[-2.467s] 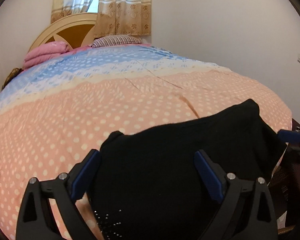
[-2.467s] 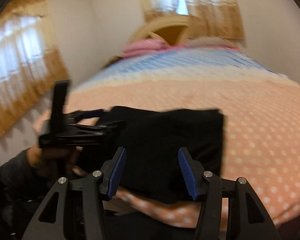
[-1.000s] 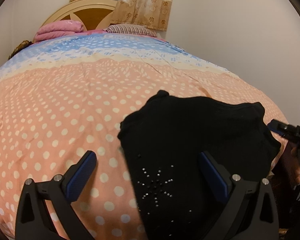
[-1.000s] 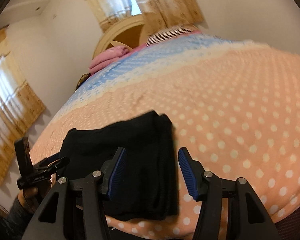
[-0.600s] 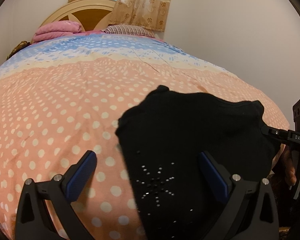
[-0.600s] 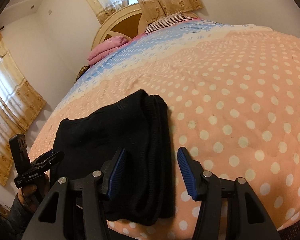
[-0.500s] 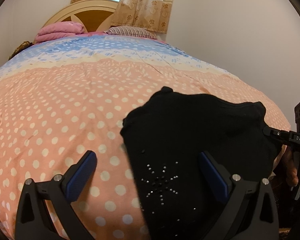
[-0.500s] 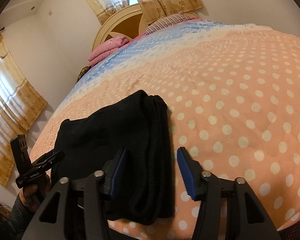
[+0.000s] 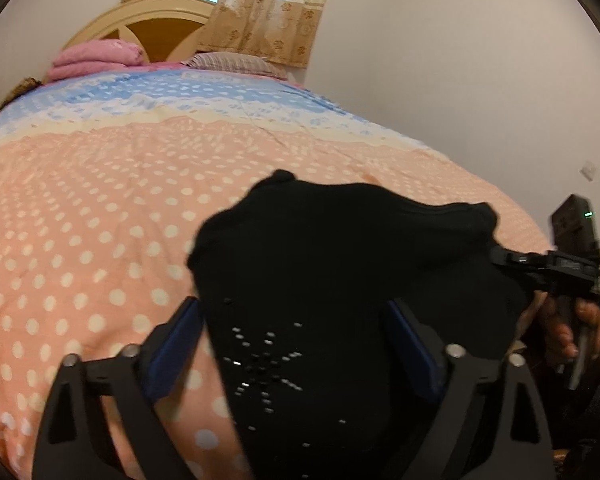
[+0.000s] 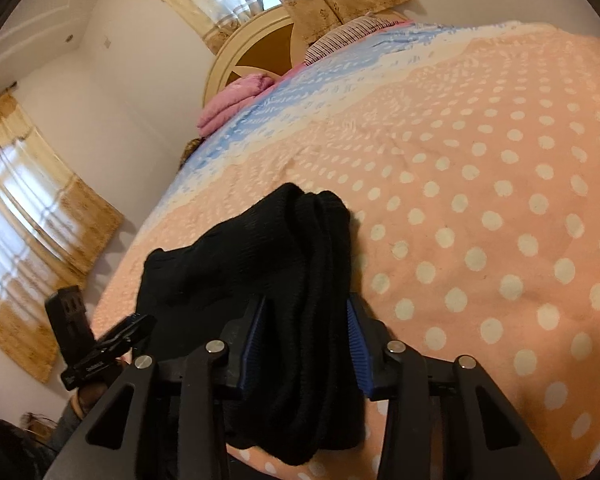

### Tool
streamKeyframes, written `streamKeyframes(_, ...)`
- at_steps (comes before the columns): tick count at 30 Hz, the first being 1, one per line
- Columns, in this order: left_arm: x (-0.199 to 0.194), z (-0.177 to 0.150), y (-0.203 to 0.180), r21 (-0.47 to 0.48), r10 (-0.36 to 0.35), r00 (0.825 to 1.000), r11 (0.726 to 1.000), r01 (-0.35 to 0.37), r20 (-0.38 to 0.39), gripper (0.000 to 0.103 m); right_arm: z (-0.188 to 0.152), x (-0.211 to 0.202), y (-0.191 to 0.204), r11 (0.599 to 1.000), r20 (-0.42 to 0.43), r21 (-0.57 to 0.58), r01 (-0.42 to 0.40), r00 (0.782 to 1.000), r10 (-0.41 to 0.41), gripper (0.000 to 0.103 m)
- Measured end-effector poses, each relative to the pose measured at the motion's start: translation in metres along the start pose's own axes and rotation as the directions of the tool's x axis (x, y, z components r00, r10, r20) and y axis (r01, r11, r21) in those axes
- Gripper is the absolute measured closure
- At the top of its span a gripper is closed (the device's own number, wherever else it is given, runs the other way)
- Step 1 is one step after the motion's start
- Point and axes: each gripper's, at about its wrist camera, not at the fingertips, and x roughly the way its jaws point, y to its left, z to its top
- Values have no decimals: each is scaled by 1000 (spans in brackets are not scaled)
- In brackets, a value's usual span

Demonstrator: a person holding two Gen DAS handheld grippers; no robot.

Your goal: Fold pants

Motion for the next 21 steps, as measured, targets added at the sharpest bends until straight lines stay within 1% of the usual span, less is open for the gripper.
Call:
streamKeyframes(4,4,-1,-4,15,5,1000,1000,-5,3,12,1,4,4,1000,-6,-9,-6,1000,6,66)
streamKeyframes(5,3,-1,-4,13,0,1000,1000,0,4,13,0,3,6,1000,-8,-8,-23,1000,23,70)
streamKeyframes(6,2,0,-3,12,-3,1000,1000,3,5,18,0,2,7,999,-9,-6,-47,999,47,72)
streamKeyframes(7,0,0,-2,11,-5,1000,1000,5,7,25,-1,0,10,998,-2,-15,-54,999,54,73)
streamKeyframes(8,-1,1,0,8,-6,1000,1000,6,10,29,-1,-1,12,998,4,-26,-50,999,50,74)
streamKeyframes(10,-4,2,7,-11,-15,1000,1000,15,11,46,-2,-6,18,998,19,-42,-56,998,57,75)
streamKeyframes(11,-5,3,10,-22,-25,1000,999,25,11,50,-3,-10,22,996,27,-51,-67,997,69,75)
streamKeyframes(13,-6,3,13,-32,-32,999,999,33,12,62,-5,-13,33,995,35,-84,-58,998,61,75)
streamKeyframes(14,-6,3,12,-32,-37,999,999,38,12,66,-5,-13,36,994,35,-97,-49,998,53,75)
streamKeyframes(15,-6,3,11,-28,-42,999,999,43,11,74,-6,-12,38,993,31,-111,-34,999,38,75)
streamKeyframes(17,-6,3,4,-5,-27,1000,1000,27,10,75,-6,-5,34,994,15,-109,18,1000,-16,75)
streamKeyframes(18,-6,3,1,11,-23,1000,1000,23,11,80,-6,0,28,996,3,-83,30,1000,-30,75)
streamKeyframes(20,-8,4,-2,30,-28,1000,999,27,15,83,-5,-2,20,999,6,-40,-8,1000,8,75)
streamKeyframes(21,-10,4,-4,39,-25,1000,999,24,15,85,-4,-4,23,999,10,-46,-12,1000,13,75)
